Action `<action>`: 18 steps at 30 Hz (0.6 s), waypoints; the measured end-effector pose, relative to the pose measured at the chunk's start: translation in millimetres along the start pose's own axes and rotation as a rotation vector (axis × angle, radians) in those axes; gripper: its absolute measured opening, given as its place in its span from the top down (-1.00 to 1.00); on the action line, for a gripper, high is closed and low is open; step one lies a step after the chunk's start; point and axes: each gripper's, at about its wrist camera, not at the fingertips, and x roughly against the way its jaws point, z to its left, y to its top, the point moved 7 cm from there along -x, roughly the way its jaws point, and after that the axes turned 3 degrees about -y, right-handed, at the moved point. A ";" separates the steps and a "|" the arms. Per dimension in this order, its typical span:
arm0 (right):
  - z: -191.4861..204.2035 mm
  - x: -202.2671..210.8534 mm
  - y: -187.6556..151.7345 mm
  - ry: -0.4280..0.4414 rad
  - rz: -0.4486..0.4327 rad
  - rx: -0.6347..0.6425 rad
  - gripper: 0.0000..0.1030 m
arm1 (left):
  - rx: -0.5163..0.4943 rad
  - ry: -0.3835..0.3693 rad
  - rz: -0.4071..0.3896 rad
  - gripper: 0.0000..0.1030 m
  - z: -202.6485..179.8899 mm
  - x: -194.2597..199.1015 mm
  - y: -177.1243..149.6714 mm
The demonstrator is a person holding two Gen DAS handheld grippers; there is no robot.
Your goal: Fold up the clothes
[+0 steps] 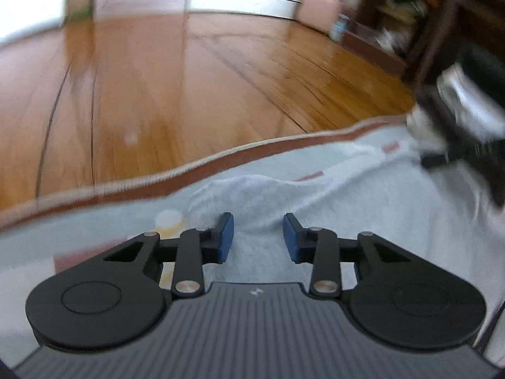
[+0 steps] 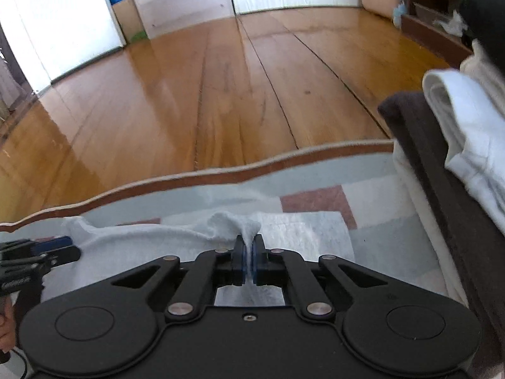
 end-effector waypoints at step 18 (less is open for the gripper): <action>-27.5 43.9 -20.9 -0.033 -0.077 -0.051 0.57 | 0.058 -0.038 -0.060 0.19 12.1 45.4 22.8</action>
